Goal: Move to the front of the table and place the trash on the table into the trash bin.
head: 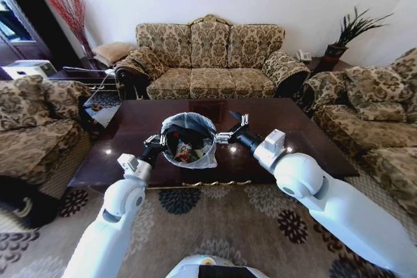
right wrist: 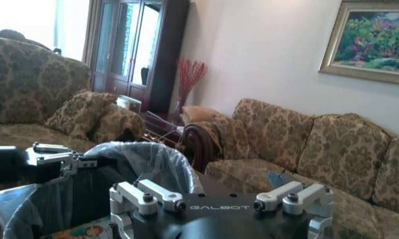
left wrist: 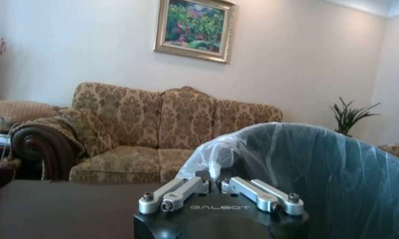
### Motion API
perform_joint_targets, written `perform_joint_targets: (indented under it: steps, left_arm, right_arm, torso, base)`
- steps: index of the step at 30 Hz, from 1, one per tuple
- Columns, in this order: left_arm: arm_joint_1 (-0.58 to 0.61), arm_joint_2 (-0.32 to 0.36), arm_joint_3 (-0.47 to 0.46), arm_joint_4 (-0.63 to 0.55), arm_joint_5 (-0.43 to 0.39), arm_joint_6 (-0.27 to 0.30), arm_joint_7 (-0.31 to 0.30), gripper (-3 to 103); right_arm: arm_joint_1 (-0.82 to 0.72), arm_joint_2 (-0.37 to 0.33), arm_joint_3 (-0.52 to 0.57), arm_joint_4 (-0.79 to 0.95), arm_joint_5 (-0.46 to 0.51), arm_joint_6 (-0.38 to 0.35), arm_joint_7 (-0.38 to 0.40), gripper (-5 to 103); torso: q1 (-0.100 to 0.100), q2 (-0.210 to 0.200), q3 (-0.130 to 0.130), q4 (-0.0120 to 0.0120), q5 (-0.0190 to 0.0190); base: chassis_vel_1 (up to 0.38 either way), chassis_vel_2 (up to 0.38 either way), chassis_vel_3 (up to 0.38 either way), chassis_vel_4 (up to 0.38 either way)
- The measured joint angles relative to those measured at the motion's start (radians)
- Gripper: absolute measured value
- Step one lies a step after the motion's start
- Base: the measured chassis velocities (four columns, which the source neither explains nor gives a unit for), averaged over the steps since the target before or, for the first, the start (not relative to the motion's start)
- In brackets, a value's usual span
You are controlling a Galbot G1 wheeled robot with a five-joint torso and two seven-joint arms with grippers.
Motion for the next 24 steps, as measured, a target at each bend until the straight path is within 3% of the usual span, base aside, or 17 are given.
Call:
perform_joint_targets:
  steps: [10,15,24]
  left_arm:
    - [0.005,-0.001,-0.003,0.0,-0.003,0.0,-0.008,3]
    - [0.012,-0.011,-0.022,0.009,-0.002,0.001,-0.023,3]
    - [0.027,-0.023,-0.089,0.089,0.064,-0.001,-0.045,3]
  right_arm:
    - [-0.001,0.001,-0.003,-0.012,0.002,0.008,-0.005,100]
    - [-0.025,0.005,0.013,-0.008,0.01,0.031,0.044,100]
    - [-0.14,0.017,0.188,0.052,0.061,0.057,0.121,100]
  torso:
    - [-0.001,0.0,0.0,0.0004,0.0001]
    - [-0.001,0.001,-0.001,0.0008,-0.0009]
    - [0.001,0.0,0.001,-0.0003,0.0002]
  base:
    - [0.505,-0.2,-0.523,0.21]
    - [0.37,-0.165,-0.405,0.165]
    - [0.0,-0.023,-0.017,0.014]
